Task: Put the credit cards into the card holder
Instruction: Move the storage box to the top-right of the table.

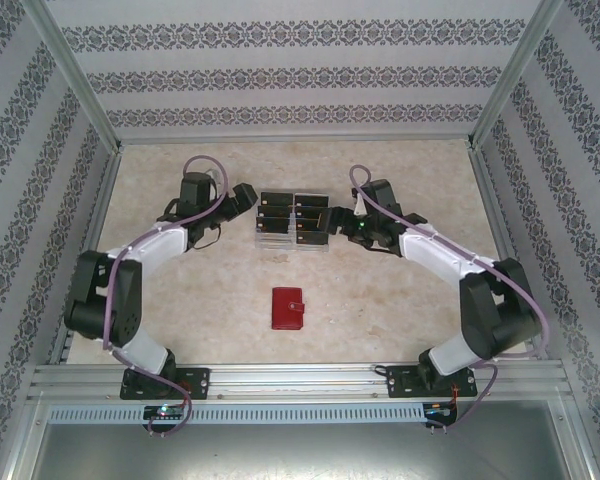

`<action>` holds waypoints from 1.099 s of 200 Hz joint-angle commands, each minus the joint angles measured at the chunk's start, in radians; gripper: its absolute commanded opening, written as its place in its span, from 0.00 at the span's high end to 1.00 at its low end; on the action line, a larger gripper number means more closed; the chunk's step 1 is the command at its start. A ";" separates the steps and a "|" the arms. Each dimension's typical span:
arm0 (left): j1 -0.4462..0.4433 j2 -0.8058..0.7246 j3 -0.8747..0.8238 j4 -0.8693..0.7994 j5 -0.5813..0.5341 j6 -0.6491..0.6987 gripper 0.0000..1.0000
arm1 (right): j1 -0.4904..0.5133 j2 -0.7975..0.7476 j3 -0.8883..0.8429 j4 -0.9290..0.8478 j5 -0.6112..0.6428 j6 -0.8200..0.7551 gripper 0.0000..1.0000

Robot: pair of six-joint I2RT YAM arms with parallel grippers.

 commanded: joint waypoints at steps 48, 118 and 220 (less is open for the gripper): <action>-0.076 0.164 0.125 0.113 0.048 -0.082 0.00 | 0.015 0.112 0.083 0.060 0.006 0.034 0.14; -0.134 0.232 0.174 0.166 0.056 -0.115 0.00 | 0.018 0.181 0.090 0.137 -0.008 0.076 0.13; -0.213 0.305 0.286 0.163 0.049 -0.126 0.00 | -0.006 0.195 0.128 0.205 -0.022 0.139 0.14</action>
